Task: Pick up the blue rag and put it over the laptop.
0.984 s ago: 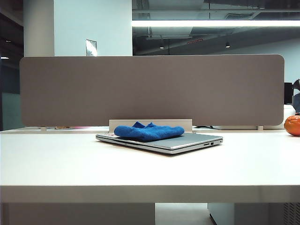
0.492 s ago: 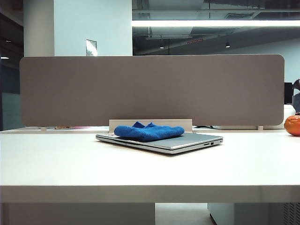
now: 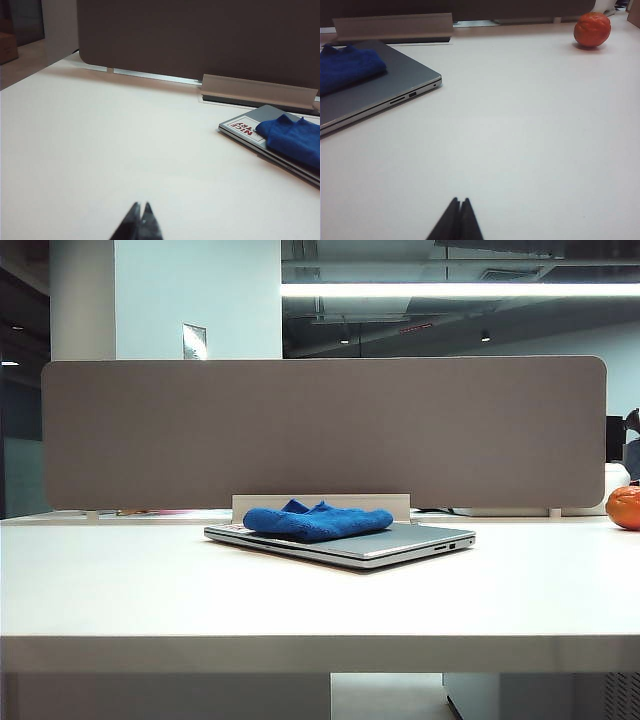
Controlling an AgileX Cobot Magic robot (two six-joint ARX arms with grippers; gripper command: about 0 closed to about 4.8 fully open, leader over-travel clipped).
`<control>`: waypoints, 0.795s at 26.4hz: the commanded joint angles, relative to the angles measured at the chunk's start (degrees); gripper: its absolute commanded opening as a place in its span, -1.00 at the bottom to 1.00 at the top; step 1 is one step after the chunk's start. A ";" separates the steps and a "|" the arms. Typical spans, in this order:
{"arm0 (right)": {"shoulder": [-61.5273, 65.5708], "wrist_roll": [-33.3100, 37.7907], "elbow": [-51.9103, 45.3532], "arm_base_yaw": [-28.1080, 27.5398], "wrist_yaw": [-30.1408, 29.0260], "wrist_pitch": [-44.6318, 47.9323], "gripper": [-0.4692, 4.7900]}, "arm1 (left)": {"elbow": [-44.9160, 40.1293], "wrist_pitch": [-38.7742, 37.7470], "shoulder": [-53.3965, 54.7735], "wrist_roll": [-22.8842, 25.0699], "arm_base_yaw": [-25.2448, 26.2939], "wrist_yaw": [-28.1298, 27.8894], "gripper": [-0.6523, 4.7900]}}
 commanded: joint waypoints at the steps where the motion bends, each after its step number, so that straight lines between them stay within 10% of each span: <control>1: -0.13 -0.17 -0.31 0.00 0.11 0.63 -0.84 | -1.03 1.14 -0.61 -0.11 -0.13 1.03 -0.78; 21: -0.13 -0.17 -0.31 -0.02 0.11 0.63 -0.84 | -2.08 0.28 -0.61 -0.04 -0.15 3.21 -0.78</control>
